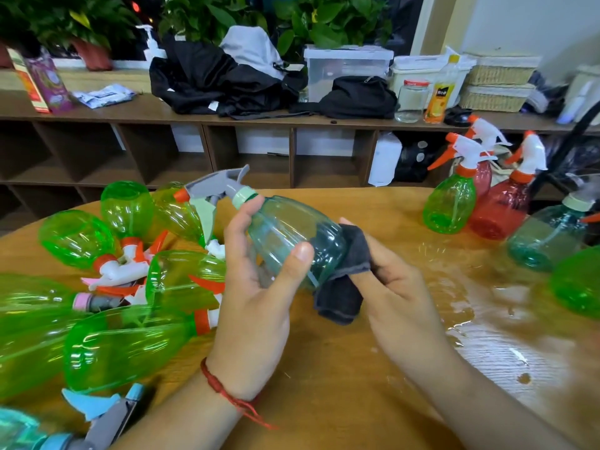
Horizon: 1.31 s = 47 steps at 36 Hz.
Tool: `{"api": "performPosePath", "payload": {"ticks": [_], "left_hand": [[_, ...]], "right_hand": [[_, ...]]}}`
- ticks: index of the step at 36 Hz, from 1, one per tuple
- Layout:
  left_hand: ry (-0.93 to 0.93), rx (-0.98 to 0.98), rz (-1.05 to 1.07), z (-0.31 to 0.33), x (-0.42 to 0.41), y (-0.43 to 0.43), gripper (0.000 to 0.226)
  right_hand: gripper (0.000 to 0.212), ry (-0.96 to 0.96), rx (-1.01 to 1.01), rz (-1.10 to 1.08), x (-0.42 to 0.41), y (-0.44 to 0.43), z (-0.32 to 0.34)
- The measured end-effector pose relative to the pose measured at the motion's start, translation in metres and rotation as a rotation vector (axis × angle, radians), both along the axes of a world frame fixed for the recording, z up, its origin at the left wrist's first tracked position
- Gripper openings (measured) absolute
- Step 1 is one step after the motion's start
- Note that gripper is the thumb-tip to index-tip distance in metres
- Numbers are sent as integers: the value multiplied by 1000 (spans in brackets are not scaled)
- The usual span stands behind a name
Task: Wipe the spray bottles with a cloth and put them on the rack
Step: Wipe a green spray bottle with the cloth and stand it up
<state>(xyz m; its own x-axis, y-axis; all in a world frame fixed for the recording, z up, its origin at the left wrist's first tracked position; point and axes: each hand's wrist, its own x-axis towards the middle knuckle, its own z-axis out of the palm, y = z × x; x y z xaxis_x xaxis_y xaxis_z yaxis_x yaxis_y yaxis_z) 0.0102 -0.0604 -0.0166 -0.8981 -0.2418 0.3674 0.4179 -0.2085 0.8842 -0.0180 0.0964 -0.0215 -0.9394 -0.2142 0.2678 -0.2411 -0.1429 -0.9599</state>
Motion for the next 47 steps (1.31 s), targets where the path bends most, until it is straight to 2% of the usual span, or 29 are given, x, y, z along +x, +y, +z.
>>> {"api": "performPosePath", "payload": {"ticks": [5,9,12,14,16,22,27,30,35,37,40,42,47], "left_hand": [[3,-145,-8,-2,-4,-7,61],[-64,-318,-97,-6,-7,-20,57],[-99,-421,-127,-10,-8,-24,63],[-118,-477,-176,-11,-7,-22,70],[-137,-545,-254,-13,-5,-19,71],[-196,-707,-404,-20,0,-14,70],[-177,-706,-483,-21,-2,-14,67],[-125,-778,-485,-22,-2,-13,65],[-42,-895,-419,-26,-4,-11,59],[-37,-913,-425,-26,-5,-11,57],[-18,-928,-422,-25,-5,-11,58],[-16,-934,-403,-27,-6,-11,59],[-39,-908,-378,-33,-8,-14,60]], "right_hand": [[34,-76,-138,-78,-8,6,-2],[46,-186,-266,-114,-16,17,0],[53,-156,-383,-125,-22,24,4],[57,-107,-387,-161,-26,30,6],[51,-47,-369,-209,-28,36,7],[21,126,-260,-302,-28,45,10],[36,369,55,-334,-29,46,8],[34,527,286,-344,-38,43,14],[32,672,571,-202,-53,28,26],[29,688,582,-213,-61,27,31],[30,580,501,-311,-70,33,37],[31,588,511,-338,-69,28,33],[31,649,596,-124,-58,1,27]]}}
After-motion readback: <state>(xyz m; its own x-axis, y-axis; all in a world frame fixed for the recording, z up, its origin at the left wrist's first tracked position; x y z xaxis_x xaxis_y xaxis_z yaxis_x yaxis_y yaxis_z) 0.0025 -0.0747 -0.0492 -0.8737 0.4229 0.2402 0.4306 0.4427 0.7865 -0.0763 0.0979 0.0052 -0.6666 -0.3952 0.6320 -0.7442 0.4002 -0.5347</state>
